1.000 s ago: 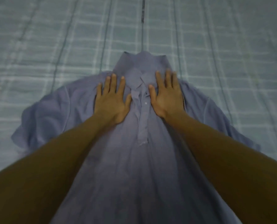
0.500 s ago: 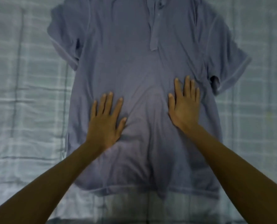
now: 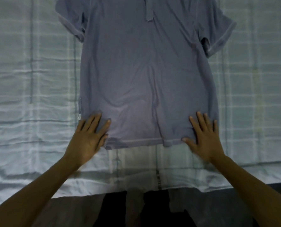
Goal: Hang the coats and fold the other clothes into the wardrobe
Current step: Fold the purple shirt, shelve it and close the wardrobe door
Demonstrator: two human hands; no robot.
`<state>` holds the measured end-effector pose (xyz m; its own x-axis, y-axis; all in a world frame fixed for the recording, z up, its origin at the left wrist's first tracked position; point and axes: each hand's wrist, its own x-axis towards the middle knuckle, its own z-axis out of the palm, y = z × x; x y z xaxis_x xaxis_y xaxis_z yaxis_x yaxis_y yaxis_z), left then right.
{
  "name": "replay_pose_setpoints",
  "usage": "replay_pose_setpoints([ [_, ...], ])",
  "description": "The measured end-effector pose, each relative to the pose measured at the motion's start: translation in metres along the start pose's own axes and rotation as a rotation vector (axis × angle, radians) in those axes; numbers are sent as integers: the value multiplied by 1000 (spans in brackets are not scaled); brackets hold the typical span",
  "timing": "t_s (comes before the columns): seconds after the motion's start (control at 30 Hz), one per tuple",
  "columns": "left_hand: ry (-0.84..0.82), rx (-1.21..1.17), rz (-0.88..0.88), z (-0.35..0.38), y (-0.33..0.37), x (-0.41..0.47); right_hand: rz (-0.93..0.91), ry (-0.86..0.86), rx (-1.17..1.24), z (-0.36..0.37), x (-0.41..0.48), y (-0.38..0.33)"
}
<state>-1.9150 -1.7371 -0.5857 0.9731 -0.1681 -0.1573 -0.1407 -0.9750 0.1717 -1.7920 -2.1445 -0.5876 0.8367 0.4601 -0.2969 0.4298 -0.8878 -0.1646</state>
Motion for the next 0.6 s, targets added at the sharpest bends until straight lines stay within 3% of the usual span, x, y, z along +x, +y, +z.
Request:
replay_pose_setpoints([
  [0.1,-28,-23,85,-2,-5,-14,57,41,70,1,-7,-3],
  [0.27,-91,72,240,-13,-24,-4,-53,14,103,2,-26,9],
  [0.6,-124,-43,199,-24,-30,-8,51,111,77,-9,-28,14],
])
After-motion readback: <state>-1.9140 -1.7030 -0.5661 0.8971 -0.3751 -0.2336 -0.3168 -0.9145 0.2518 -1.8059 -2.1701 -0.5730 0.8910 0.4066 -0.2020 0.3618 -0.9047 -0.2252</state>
